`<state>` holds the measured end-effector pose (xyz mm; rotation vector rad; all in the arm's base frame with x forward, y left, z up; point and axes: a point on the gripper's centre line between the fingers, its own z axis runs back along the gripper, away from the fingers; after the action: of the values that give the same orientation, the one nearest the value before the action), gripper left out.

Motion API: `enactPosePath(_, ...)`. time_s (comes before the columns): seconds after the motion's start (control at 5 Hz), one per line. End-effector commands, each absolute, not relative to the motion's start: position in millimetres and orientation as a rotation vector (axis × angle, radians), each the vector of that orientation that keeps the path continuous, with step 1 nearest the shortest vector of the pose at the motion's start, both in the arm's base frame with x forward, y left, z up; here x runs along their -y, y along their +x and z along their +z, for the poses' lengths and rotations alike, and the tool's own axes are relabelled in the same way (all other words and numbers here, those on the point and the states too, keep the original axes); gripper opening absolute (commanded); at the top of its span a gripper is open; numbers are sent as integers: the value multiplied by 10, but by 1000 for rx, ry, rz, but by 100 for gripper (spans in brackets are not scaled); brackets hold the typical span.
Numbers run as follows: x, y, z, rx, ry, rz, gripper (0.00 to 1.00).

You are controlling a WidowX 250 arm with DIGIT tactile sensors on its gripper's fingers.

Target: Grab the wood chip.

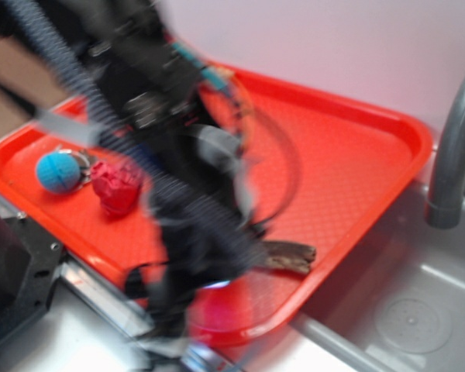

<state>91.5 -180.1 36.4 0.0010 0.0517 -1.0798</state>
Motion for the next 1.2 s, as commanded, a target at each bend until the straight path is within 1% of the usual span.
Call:
enactPosePath(0.0,1712,577,778,83,-48,-974,100)
enactPosePath(0.6,1712,577,778,83,-48,-974,100)
enactPosePath(0.8,1579,893,756,69,-64,-964,100)
enactPosePath(1.0,1523,1152,746,53,-52,-960,100)
